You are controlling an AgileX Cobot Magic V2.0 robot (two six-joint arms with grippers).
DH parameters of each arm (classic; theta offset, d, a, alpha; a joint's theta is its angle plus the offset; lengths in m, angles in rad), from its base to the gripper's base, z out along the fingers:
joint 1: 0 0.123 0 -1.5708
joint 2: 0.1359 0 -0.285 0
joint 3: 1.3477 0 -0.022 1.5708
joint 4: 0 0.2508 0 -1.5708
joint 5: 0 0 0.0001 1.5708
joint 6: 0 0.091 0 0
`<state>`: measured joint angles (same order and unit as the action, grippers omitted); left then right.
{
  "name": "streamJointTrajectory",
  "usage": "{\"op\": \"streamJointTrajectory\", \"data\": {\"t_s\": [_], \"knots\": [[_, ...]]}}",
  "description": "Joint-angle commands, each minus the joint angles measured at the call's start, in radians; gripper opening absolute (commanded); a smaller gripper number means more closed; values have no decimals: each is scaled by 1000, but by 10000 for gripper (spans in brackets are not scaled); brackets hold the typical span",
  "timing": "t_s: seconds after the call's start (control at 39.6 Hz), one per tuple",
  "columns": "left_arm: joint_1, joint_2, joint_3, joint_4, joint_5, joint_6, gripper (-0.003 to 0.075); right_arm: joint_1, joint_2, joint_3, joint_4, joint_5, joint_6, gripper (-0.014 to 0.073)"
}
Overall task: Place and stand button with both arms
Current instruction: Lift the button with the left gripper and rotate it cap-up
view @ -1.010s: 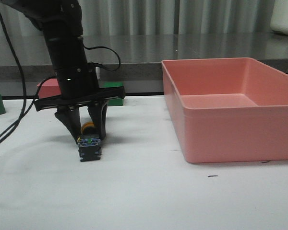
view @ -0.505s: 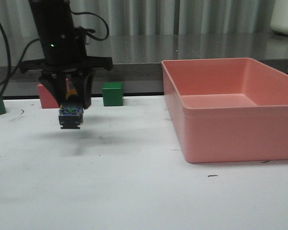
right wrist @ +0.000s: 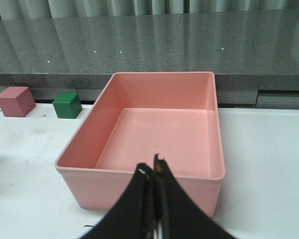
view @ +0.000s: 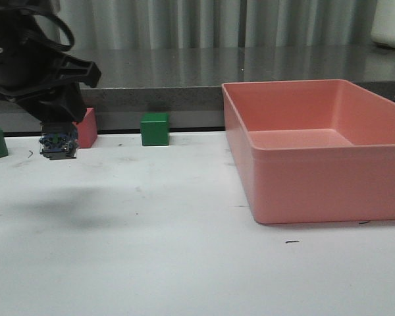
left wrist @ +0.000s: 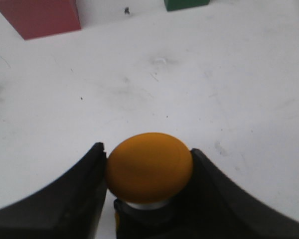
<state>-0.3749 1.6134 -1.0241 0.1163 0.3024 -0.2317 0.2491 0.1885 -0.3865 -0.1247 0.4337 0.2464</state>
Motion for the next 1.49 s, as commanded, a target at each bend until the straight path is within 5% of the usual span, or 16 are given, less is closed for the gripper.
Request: {"op": "streamJointTrajectory", "data": {"t_s": [0.0,0.23,0.4,0.73,1.26,1.46], "knots": [[9,-105,112,15,-322,1,169,-7,11,-25,-18,-87,-7,-71],[9,-126,416,54,-929,28,169,-7,11,-25,-18,-87,-7,-71],[9,-51,540,33,-1234,173,169,-7,11,-25,-18,-87,-7,-71],[9,162,555,7,-1484,245,169,-7,11,-25,-18,-87,-7,-71],[9,293,555,7,-1580,297,175,-7,11,-25,-18,-87,-7,-71],[9,293,555,7,-1580,297,331,-7,11,-25,-18,-87,-7,-71]]}}
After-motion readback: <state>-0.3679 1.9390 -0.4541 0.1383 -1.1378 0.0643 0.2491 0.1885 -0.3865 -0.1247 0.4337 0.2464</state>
